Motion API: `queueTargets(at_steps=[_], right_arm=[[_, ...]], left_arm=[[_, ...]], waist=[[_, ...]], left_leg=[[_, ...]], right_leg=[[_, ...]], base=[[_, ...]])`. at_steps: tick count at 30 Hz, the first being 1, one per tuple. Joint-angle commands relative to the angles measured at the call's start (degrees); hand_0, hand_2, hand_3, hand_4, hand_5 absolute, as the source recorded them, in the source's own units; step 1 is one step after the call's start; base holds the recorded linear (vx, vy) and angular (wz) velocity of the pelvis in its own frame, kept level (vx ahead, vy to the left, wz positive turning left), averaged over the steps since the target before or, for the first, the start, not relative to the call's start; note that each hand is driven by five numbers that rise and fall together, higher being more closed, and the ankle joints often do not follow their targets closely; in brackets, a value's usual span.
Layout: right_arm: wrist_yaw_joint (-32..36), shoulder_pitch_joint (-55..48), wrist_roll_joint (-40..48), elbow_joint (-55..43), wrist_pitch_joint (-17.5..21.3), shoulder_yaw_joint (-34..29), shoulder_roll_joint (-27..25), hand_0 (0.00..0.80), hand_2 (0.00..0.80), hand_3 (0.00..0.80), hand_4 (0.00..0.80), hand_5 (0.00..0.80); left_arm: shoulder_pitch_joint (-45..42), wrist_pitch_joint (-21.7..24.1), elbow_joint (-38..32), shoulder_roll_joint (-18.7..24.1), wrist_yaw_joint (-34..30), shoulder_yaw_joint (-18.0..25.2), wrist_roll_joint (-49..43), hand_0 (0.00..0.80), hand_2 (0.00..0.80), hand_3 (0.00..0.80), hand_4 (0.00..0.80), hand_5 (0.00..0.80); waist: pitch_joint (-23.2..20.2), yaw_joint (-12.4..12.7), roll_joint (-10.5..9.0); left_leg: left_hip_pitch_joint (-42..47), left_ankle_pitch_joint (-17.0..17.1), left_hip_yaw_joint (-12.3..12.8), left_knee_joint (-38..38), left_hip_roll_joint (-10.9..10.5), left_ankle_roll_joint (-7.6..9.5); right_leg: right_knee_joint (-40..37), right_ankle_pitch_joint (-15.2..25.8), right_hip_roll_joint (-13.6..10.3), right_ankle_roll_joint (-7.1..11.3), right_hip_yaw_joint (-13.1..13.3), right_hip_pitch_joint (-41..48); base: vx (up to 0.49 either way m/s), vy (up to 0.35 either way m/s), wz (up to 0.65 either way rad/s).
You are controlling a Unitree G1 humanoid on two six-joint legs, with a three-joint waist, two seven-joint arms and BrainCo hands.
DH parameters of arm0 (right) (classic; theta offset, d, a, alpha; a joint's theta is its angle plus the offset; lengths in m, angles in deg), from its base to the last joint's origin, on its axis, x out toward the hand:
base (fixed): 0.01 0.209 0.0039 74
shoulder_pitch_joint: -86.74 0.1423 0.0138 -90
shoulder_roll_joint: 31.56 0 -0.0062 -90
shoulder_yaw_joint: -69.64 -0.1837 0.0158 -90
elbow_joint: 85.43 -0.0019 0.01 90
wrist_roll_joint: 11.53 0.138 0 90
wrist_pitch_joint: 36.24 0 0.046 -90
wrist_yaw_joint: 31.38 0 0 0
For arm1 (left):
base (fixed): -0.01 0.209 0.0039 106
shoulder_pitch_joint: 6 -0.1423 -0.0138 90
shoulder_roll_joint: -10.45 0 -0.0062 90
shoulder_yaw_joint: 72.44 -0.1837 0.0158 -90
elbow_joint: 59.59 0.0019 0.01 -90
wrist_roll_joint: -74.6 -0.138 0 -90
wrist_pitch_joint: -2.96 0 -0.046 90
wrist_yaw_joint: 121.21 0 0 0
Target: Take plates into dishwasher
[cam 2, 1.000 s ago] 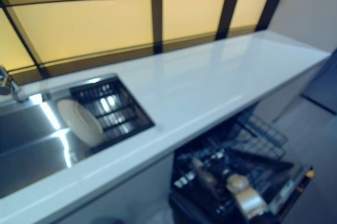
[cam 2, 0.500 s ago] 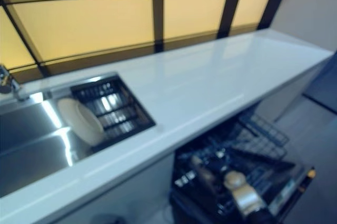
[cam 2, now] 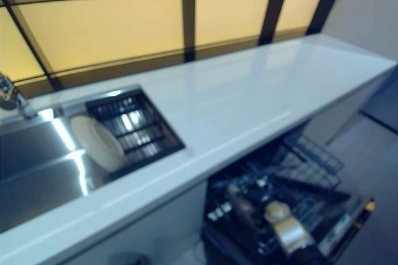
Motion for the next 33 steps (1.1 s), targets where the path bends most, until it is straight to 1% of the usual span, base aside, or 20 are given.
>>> queueTargets(at_steps=[1, 3, 4, 5, 6, 7, 8, 9, 10, 11, 12, 13, 21, 33], right_arm=[[-0.18, 3.59, -2.16, 0.11, 2.25, 1.02, 0.88, 0.800, 0.800, 0.800, 0.800, 0.800], [-0.25, 3.60, -2.28, 0.15, 2.23, 0.95, 0.94, 0.800, 0.800, 0.800, 0.800, 0.800], [-0.17, 3.45, -2.46, 0.13, 2.28, 0.90, 0.94, 0.684, 0.684, 0.684, 0.684, 0.684], [-0.26, 3.38, -2.59, 0.18, 2.34, 0.98, 1.05, 0.690, 0.690, 0.690, 0.690, 0.690], [-0.24, 3.23, -2.88, 0.21, 2.32, 1.03, 1.18, 0.668, 0.668, 0.668, 0.668, 0.668], [-0.21, 3.17, -2.96, 0.13, 2.23, 1.02, 1.16, 0.631, 0.631, 0.631, 0.631, 0.631], [-0.18, 3.19, -3.19, 0.06, 2.11, 1.03, 1.18, 0.574, 0.574, 0.574, 0.574, 0.574], [-0.18, 3.22, -3.21, 0.05, 2.08, 1.06, 1.16, 0.552, 0.552, 0.552, 0.552, 0.552], [-0.17, 3.28, -3.15, 0.07, 2.00, 1.10, 1.06, 0.480, 0.480, 0.480, 0.480, 0.480], [-0.05, 3.37, -3.15, 0.14, 1.96, 1.04, 0.91, 0.166, 0.166, 0.166, 0.166, 0.166], [-0.02, 3.40, -3.22, 0.09, 1.85, 1.02, 0.89, 0.066, 0.066, 0.066, 0.066, 0.066], [0.05, 3.38, -3.30, 0.11, 1.83, 0.99, 0.90, 0.000, 0.000, 0.000, 0.000, 0.000], [-0.50, 2.85, -2.91, 0.17, 1.70, 0.66, 1.08, 0.000, 0.000, 0.000, 0.000, 0.000], [-0.86, 1.96, -2.27, -0.45, 2.75, -0.45, 0.96, 0.000, 0.000, 0.000, 0.000, 0.000]], left_arm=[[4.41, 0.89, 1.96, -0.28, -0.23, -2.03, -2.49, 0.000, 0.000, 0.000, 0.000, 0.000], [4.39, 0.94, 1.96, -0.34, -0.20, -2.04, -2.55, 0.000, 0.000, 0.000, 0.000, 0.000], [4.45, 0.98, 1.97, -0.29, -0.25, -2.07, -2.54, 0.000, 0.000, 0.000, 0.000, 0.000], [4.46, 1.01, 1.99, -0.30, -0.24, -2.14, -2.51, 0.000, 0.000, 0.000, 0.000, 0.000], [4.54, 0.78, 1.84, -0.37, -0.21, -2.12, -2.54, 0.000, 0.000, 0.000, 0.000, 0.000], [4.54, 0.74, 1.81, -0.39, -0.21, -2.11, -2.55, 0.000, 0.000, 0.000, 0.000, 0.000], [4.54, 0.74, 1.83, -0.39, -0.24, -2.06, -2.53, 0.000, 0.000, 0.000, 0.000, 0.000], [4.52, 0.80, 1.88, -0.40, -0.24, -2.06, -2.52, 0.000, 0.000, 0.000, 0.000, 0.000], [4.49, 0.87, 1.94, -0.39, -0.29, -2.07, -2.56, 0.000, 0.000, 0.000, 0.000, 0.000], [4.47, 0.94, 2.06, -0.35, -0.32, -2.09, -2.54, 0.000, 0.000, 0.000, 0.000, 0.000], [4.41, 1.02, 2.08, -0.32, -0.33, -2.08, -2.51, 0.000, 0.000, 0.000, 0.000, 0.000], [4.41, 1.06, 2.13, -0.34, -0.30, -2.09, -2.51, 0.000, 0.000, 0.000, 0.000, 0.000], [4.35, 1.07, 1.97, -0.45, -0.21, -1.89, -2.66, 0.000, 0.000, 0.000, 0.000, 0.000], [4.18, 0.92, 1.83, -0.32, -0.15, -1.72, -2.86, 0.000, 0.000, 0.000, 0.000, 0.000]], waist=[[-0.46, 1.07, -1.01], [-0.41, 1.07, -0.98], [-0.35, 1.05, -0.96], [-0.36, 1.05, -0.95], [-0.37, 1.03, -0.91], [-0.35, 1.02, -0.90], [-0.37, 0.98, -0.87], [-0.37, 0.99, -0.87], [-0.39, 1.02, -0.84], [-0.40, 1.00, -0.85], [-0.38, 0.99, -0.84], [-0.37, 0.99, -0.85], [-0.13, 0.93, -0.85], [-0.11, 0.68, -0.99]], left_leg=[[-2.96, -0.84, 1.45, 0.17, -1.96, 2.07], [-2.94, -0.85, 1.42, 0.21, -1.96, 2.08], [-2.90, -0.88, 1.35, 0.20, -1.95, 2.08], [-2.88, -0.89, 1.34, 0.18, -1.91, 2.07], [-2.92, -0.87, 1.27, 0.20, -1.93, 2.06], [-2.92, -0.88, 1.27, 0.22, -1.93, 2.07], [-2.89, -0.88, 1.27, 0.20, -1.93, 2.05], [-2.91, -0.87, 1.27, 0.20, -1.91, 2.04], [-2.93, -0.85, 1.25, 0.23, -1.89, 2.02], [-2.92, -0.85, 1.26, 0.25, -1.91, 2.00], [-2.86, -0.86, 1.28, 0.23, -1.89, 1.99], [-2.86, -0.85, 1.30, 0.26, -1.89, 2.00], [-2.77, -0.83, 1.32, 0.28, -1.87, 2.08], [-2.47, -0.92, 1.24, 0.19, -1.72, 2.08]], right_leg=[[5.26, 0.43, 1.27, -3.59, 1.05, -3.73], [5.31, 0.40, 1.26, -3.61, 1.04, -3.71], [5.36, 0.39, 1.26, -3.62, 1.03, -3.75], [5.37, 0.40, 1.23, -3.60, 1.00, -3.77], [5.42, 0.37, 1.27, -3.62, 1.05, -3.83], [5.44, 0.36, 1.27, -3.63, 1.06, -3.83], [5.44, 0.38, 1.27, -3.62, 1.08, -3.86], [5.44, 0.37, 1.27, -3.63, 1.07, -3.86], [5.44, 0.37, 1.25, -3.63, 1.05, -3.84], [5.45, 0.36, 1.27, -3.64, 1.05, -3.83], [5.47, 0.37, 1.27, -3.63, 1.02, -3.83], [5.48, 0.38, 1.27, -3.64, 1.02, -3.80], [5.52, 0.39, 1.32, -3.74, 1.04, -3.76], [5.70, 0.45, 1.45, -3.68, 1.26, -3.99]], base=[[0.000, 0.000, 0.00], [0.000, 0.000, 0.00], [0.000, 0.000, 0.00], [0.000, 0.000, 0.00], [0.000, 0.000, 0.00], [0.000, 0.000, 0.00], [0.000, 0.000, 0.00], [0.000, 0.000, 0.00], [0.000, 0.000, 0.00], [0.000, 0.000, 0.00], [0.000, 0.000, 0.00], [0.000, 0.000, 0.00], [0.000, 0.000, 0.00], [0.000, 0.000, 0.00]])
